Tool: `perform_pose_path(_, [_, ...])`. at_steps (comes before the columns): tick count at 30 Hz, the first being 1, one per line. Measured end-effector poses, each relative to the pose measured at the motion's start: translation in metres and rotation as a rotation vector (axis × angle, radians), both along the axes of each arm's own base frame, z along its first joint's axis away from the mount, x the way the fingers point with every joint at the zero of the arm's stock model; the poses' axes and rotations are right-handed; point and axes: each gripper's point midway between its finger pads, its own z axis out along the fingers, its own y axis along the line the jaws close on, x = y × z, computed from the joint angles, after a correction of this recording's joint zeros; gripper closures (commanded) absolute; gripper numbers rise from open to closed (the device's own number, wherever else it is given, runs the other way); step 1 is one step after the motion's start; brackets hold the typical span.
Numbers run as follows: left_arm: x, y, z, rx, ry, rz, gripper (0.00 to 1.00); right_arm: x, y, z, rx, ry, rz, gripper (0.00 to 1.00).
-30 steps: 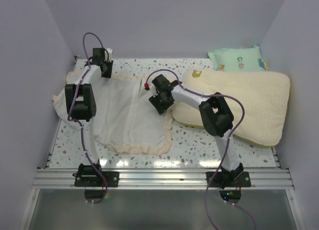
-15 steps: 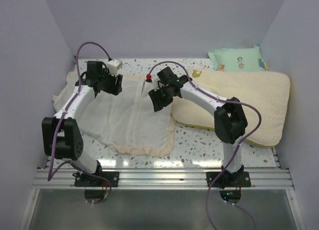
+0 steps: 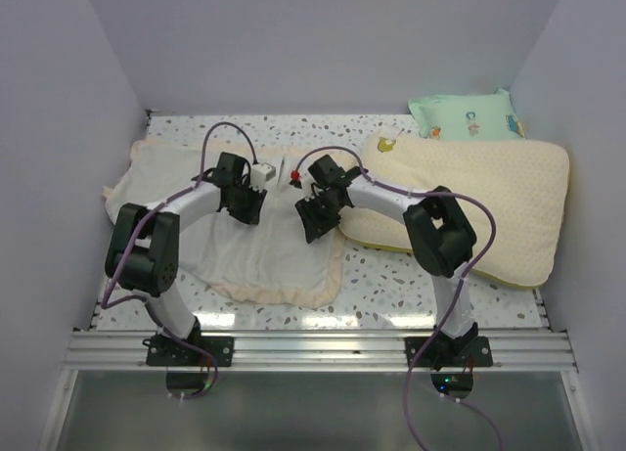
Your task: Put the pillow into the pillowcase
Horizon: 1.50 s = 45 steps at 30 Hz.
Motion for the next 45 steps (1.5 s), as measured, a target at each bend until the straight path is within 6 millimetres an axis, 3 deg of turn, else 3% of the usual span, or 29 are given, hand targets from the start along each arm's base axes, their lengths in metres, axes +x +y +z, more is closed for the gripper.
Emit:
perform_pose_path(6, [-0.002,0.008,-0.018,0.049,0.037,0.018,0.77,-0.005,-0.005,-0.017,-0.03,0.029,0.0,0.59])
perform_pose_path(7, [-0.001,0.008,-0.018,0.051,0.036,0.02,0.81,-0.005,-0.005,-0.017,-0.029,0.028,0.0,0.59])
perform_pose_path(8, [-0.001,0.009,-0.018,0.054,0.035,0.021,0.92,-0.005,-0.005,-0.017,-0.029,0.028,0.001,0.59])
perform_pose_path(10, [-0.001,0.01,-0.018,0.058,0.034,0.026,1.0,-0.005,-0.005,-0.018,-0.029,0.027,0.002,0.59])
perform_pose_path(15, [-0.001,0.011,-0.016,0.063,0.03,0.026,1.0,-0.004,-0.006,-0.018,-0.033,0.023,0.003,0.6])
perform_pose_path(19, [0.001,0.017,-0.003,0.069,-0.001,0.043,1.0,-0.003,-0.007,-0.019,-0.043,0.015,0.0,0.6])
perform_pose_path(24, [0.014,0.05,0.018,0.09,-0.065,0.129,1.0,-0.003,-0.008,-0.019,-0.049,0.012,-0.002,0.6])
perform_pose_path(30, [0.02,0.094,0.016,0.111,-0.058,0.226,1.0,-0.003,-0.008,-0.019,-0.05,0.01,0.001,0.6])
perform_pose_path(33, [0.019,0.097,0.005,0.109,-0.027,0.229,0.85,-0.003,-0.008,-0.019,-0.049,0.01,0.001,0.6])
perform_pose_path(34, [0.018,0.096,0.002,0.106,-0.015,0.221,0.74,-0.003,-0.008,-0.019,-0.049,0.01,0.001,0.6])
perform_pose_path(37, [0.015,0.09,-0.002,0.081,0.005,0.193,0.52,-0.003,-0.008,-0.019,-0.049,0.01,0.002,0.59])
perform_pose_path(40, [0.019,0.084,0.008,0.049,-0.016,0.173,0.38,-0.003,-0.008,-0.019,-0.049,0.009,0.004,0.59])
perform_pose_path(42, [0.023,0.081,0.021,0.025,-0.046,0.166,0.36,-0.003,-0.008,-0.019,-0.049,0.009,0.005,0.59])
perform_pose_path(43, [0.025,0.079,0.029,0.014,-0.065,0.16,0.24,-0.003,-0.008,-0.018,-0.048,0.009,0.005,0.59])
perform_pose_path(45, [0.028,0.074,0.044,-0.004,-0.101,0.144,0.22,-0.003,-0.008,-0.018,-0.049,0.009,0.005,0.59])
